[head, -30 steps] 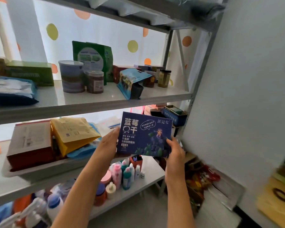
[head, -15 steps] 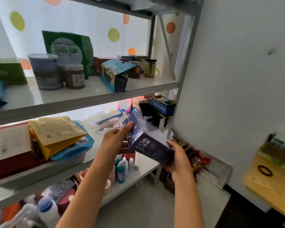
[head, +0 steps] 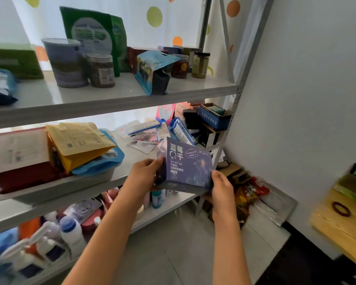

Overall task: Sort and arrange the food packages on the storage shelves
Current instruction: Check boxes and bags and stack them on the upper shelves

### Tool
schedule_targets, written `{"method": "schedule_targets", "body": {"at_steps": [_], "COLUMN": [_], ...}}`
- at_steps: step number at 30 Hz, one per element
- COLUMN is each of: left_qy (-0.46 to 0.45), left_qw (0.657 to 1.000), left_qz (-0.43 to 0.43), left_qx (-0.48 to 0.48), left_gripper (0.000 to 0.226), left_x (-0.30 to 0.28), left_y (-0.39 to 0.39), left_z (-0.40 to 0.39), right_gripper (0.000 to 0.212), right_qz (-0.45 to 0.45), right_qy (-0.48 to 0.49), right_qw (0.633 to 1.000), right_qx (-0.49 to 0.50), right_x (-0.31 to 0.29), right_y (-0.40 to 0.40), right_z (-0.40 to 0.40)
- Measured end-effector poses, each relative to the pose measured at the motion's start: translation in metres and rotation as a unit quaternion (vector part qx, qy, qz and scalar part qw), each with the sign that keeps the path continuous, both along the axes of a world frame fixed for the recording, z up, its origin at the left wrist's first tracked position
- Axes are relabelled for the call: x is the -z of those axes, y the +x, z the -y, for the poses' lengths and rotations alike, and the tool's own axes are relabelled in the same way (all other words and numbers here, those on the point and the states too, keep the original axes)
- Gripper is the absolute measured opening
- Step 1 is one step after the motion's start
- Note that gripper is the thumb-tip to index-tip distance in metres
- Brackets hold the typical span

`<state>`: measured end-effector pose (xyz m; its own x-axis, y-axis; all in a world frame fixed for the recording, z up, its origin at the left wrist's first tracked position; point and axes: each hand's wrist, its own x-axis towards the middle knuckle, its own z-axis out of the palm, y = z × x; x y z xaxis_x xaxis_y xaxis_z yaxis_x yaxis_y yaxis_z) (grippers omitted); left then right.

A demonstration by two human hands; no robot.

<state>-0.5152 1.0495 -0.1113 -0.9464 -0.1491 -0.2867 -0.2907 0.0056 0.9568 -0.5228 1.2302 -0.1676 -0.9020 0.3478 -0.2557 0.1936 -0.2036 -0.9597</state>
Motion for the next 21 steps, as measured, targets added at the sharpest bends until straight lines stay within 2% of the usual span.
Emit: {"method": "schedule_targets", "body": {"at_steps": [1,4,11,14,16,18,19,21], "left_qy": [0.0,-0.007,0.049,0.028,0.019,0.021,0.03,0.031], "left_qw": [1.0,0.999,0.998,0.998,0.996,0.994,0.994,0.993], "left_qz": [0.003,0.017,-0.032,-0.061,-0.085,-0.103,-0.108,-0.11], "left_qx": [0.01,0.046,0.01,0.003,-0.008,-0.013,-0.014,-0.004], "left_gripper": [0.022,0.026,0.022,0.024,0.027,0.031,0.031,0.026], "left_x": [0.003,0.008,0.014,0.016,0.019,0.02,0.02,0.021], "left_y": [0.002,0.01,0.027,0.032,0.035,0.039,0.041,0.044], "left_z": [0.001,0.001,0.003,-0.001,-0.005,-0.011,-0.013,-0.018], "right_gripper": [0.015,0.019,0.02,0.037,0.058,0.077,0.078,0.066], "right_qz": [-0.017,-0.039,-0.04,-0.036,-0.04,-0.047,-0.057,-0.075], "right_qy": [-0.003,-0.009,-0.003,-0.004,-0.04,-0.123,-0.17,-0.224], "right_qw": [1.0,0.999,0.999,0.999,0.998,0.99,0.982,0.968], "right_qx": [0.0,-0.01,-0.015,-0.021,-0.04,-0.047,-0.056,-0.08], "right_x": [-0.001,-0.001,0.01,0.012,0.014,0.014,0.014,0.011], "right_y": [0.001,0.001,0.006,0.013,0.017,0.022,0.022,0.028], "right_z": [0.002,0.007,0.016,0.02,0.021,0.022,0.021,0.019]}}
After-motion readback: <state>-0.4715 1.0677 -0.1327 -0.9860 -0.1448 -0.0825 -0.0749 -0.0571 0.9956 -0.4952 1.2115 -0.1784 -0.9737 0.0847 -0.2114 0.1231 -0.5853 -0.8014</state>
